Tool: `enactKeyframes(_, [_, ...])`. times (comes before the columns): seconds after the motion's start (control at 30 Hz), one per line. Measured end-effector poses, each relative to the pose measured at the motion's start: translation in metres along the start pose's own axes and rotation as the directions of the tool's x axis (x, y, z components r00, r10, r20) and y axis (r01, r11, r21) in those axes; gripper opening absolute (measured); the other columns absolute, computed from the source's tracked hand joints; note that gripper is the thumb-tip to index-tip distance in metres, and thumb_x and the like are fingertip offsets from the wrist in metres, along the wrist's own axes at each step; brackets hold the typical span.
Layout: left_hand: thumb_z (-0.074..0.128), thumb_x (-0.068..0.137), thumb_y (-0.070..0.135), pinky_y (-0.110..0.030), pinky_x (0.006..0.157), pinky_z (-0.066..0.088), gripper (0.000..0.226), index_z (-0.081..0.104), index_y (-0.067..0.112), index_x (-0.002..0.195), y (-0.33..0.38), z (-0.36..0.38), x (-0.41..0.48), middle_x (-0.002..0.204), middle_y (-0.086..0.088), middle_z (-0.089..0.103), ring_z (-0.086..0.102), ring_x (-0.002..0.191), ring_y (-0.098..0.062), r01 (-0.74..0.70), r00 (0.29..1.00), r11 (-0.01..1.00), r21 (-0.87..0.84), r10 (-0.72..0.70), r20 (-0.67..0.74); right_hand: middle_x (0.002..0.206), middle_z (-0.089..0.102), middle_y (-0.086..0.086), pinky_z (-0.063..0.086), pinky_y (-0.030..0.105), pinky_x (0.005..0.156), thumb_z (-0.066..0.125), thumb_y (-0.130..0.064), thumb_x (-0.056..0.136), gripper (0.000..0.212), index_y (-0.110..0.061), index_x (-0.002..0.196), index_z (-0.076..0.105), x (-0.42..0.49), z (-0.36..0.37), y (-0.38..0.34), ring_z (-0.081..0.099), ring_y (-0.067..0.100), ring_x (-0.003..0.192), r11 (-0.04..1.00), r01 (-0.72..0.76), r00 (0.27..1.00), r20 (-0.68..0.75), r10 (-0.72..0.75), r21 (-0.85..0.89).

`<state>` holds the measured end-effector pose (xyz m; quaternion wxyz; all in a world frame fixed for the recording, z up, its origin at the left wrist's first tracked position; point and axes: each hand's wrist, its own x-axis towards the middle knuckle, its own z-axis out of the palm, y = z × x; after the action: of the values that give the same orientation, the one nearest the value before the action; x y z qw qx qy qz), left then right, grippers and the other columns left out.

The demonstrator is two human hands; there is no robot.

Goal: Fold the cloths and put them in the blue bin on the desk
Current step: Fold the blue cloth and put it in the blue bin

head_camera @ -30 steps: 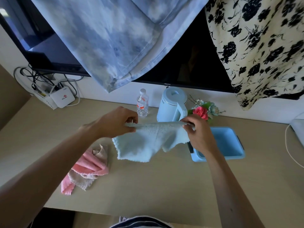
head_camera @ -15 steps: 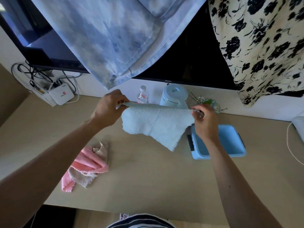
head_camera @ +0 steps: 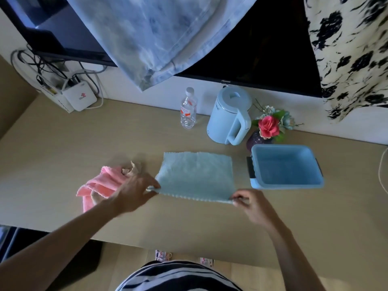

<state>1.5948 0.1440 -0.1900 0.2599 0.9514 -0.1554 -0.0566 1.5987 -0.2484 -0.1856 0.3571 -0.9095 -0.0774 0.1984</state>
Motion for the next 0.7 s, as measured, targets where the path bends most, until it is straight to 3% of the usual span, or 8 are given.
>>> enactKeyframes(0.13, [0.085, 0.076, 0.017, -0.029, 0.076, 0.060, 0.014, 0.080, 0.023, 0.087, -0.008, 0.048, -0.027, 0.088, 0.009, 0.079, 0.075, 0.077, -0.011, 0.040, 0.993, 0.999, 0.031, -0.043, 0.112, 0.086, 0.077, -0.007, 0.054, 0.023, 0.077, 0.071, -0.016, 0.087, 0.008, -0.020, 0.088, 0.078, -0.015, 0.047, 0.023, 0.070, 0.002, 0.081, 0.993, -0.120, 0.983, 0.138, 0.122, -0.017])
enactKeyframes(0.27, [0.071, 0.089, 0.032, -0.023, 0.086, 0.055, 0.014, 0.078, 0.029, 0.101, -0.022, 0.067, -0.035, 0.104, 0.016, 0.077, 0.072, 0.094, -0.001, 0.128, 0.965, 0.992, -0.002, -0.124, 0.232, 0.089, 0.076, -0.004, 0.051, 0.020, 0.076, 0.070, -0.011, 0.087, 0.010, -0.015, 0.092, 0.077, -0.017, 0.065, 0.033, 0.070, 0.007, 0.083, 0.978, -0.209, 0.970, 0.125, 0.207, 0.004])
enactKeyframes(0.37, [0.073, 0.089, 0.027, -0.019, 0.081, 0.054, 0.013, 0.080, 0.024, 0.099, -0.023, 0.073, -0.024, 0.103, 0.011, 0.078, 0.072, 0.089, -0.003, 0.181, 0.963, 0.981, -0.065, -0.164, 0.215, 0.085, 0.074, -0.006, 0.052, 0.027, 0.073, 0.068, -0.012, 0.088, 0.014, -0.024, 0.087, 0.073, -0.007, 0.066, 0.036, 0.069, 0.009, 0.079, 0.976, -0.217, 0.973, 0.078, 0.216, 0.014])
enactKeyframes(0.5, [0.074, 0.088, 0.022, -0.020, 0.076, 0.048, 0.015, 0.080, 0.013, 0.099, -0.024, 0.080, 0.001, 0.101, 0.001, 0.079, 0.074, 0.090, -0.014, 0.300, 0.945, 0.946, -0.124, -0.277, 0.174, 0.078, 0.072, -0.002, 0.051, 0.033, 0.066, 0.066, -0.014, 0.089, 0.008, -0.017, 0.083, 0.070, 0.016, 0.067, 0.040, 0.066, 0.017, 0.072, 0.963, -0.269, 0.963, -0.002, 0.269, 0.016])
enactKeyframes(0.7, [0.076, 0.084, 0.023, -0.032, 0.077, 0.056, 0.014, 0.078, 0.017, 0.096, -0.032, 0.097, 0.025, 0.092, -0.002, 0.079, 0.074, 0.085, -0.024, 0.444, 0.895, 0.878, -0.178, -0.426, 0.131, 0.068, 0.054, -0.012, 0.035, 0.018, 0.055, 0.064, -0.019, 0.091, 0.011, -0.020, 0.080, 0.061, 0.044, 0.071, 0.052, 0.052, 0.013, 0.072, 0.936, -0.352, 0.936, -0.012, 0.351, -0.017])
